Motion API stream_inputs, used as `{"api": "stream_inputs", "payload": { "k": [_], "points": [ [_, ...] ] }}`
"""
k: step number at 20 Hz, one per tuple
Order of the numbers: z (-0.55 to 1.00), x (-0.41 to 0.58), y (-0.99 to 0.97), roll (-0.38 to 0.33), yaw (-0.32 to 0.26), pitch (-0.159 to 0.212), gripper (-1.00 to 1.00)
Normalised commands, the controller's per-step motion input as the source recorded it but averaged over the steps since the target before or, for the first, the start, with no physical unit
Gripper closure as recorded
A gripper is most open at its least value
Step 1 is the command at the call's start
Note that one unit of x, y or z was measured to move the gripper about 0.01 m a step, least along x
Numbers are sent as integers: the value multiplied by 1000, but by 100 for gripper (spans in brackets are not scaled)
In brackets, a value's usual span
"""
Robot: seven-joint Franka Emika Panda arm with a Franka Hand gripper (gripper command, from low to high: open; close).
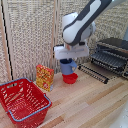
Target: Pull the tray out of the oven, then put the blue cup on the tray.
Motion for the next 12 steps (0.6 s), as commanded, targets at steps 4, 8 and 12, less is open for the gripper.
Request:
{"api": "stream_inputs", "payload": {
  "k": [4, 8, 12],
  "points": [
    [894, 630, -676, 0, -69, 42, 100],
    [758, 411, -801, 1, -78, 50, 100],
    [597, 189, -823, 0, -112, 54, 100]
  ]
}}
